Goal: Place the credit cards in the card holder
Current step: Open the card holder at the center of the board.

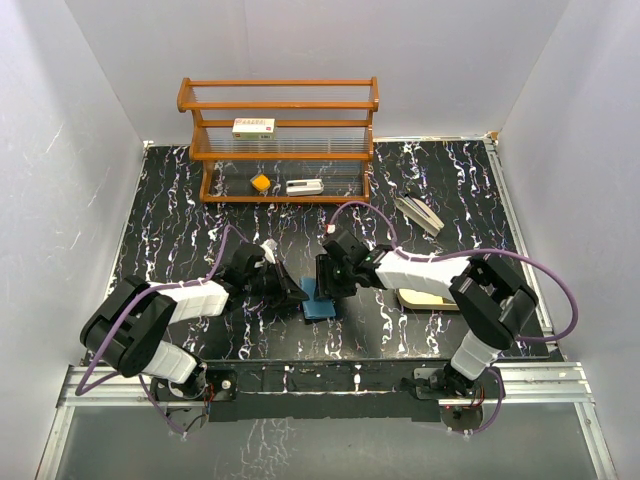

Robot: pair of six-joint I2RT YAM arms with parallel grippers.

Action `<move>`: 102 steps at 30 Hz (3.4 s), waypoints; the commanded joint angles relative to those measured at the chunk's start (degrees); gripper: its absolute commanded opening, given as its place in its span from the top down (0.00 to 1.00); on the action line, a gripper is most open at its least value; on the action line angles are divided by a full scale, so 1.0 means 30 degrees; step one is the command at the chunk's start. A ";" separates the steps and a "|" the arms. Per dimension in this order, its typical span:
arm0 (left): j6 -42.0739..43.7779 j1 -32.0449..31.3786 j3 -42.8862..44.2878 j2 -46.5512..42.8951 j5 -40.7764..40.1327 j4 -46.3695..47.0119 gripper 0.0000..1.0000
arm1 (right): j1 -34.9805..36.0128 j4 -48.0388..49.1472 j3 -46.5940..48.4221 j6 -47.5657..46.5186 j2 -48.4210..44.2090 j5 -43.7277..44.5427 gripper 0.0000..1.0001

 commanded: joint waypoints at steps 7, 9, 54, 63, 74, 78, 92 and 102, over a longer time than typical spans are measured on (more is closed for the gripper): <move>0.0034 -0.0163 0.0055 -0.1164 0.0239 -0.0881 1.00 | 0.1095 -0.1533 0.0914 -0.0377 0.0954 0.3374 0.67; 0.0152 -0.0152 0.0128 -0.1220 0.0141 -0.1148 1.00 | 0.1142 -0.2042 0.1001 -0.0394 0.0920 0.4213 0.74; 0.3251 -0.0157 0.3977 -0.5864 -0.5404 -1.1628 0.21 | 0.1288 0.1959 -0.1938 0.1583 -0.7434 0.2496 1.00; 0.3321 -0.0143 0.3873 -0.7867 -0.4685 -1.2955 0.21 | 0.1296 0.3652 -0.1765 0.2289 -0.7183 0.1793 1.00; 0.3101 -0.0144 0.2566 -0.7451 -0.3071 -1.1603 0.25 | 0.1296 0.3483 -0.2480 0.2490 -0.7400 0.2410 1.00; 0.3322 -0.0149 0.2335 -0.7065 -0.3396 -1.1413 0.27 | 0.1281 0.2316 -0.2344 0.1990 -0.7233 0.3280 1.00; 0.3892 -0.0159 0.2157 -0.5998 -0.4502 -1.2133 0.39 | 0.1066 0.0223 -0.4568 0.1376 -0.8109 0.6525 1.00; 0.3719 -0.0149 0.1988 -0.5497 -0.3887 -1.1478 0.46 | 0.0970 0.0326 -0.5477 0.1246 -0.7889 0.6729 1.00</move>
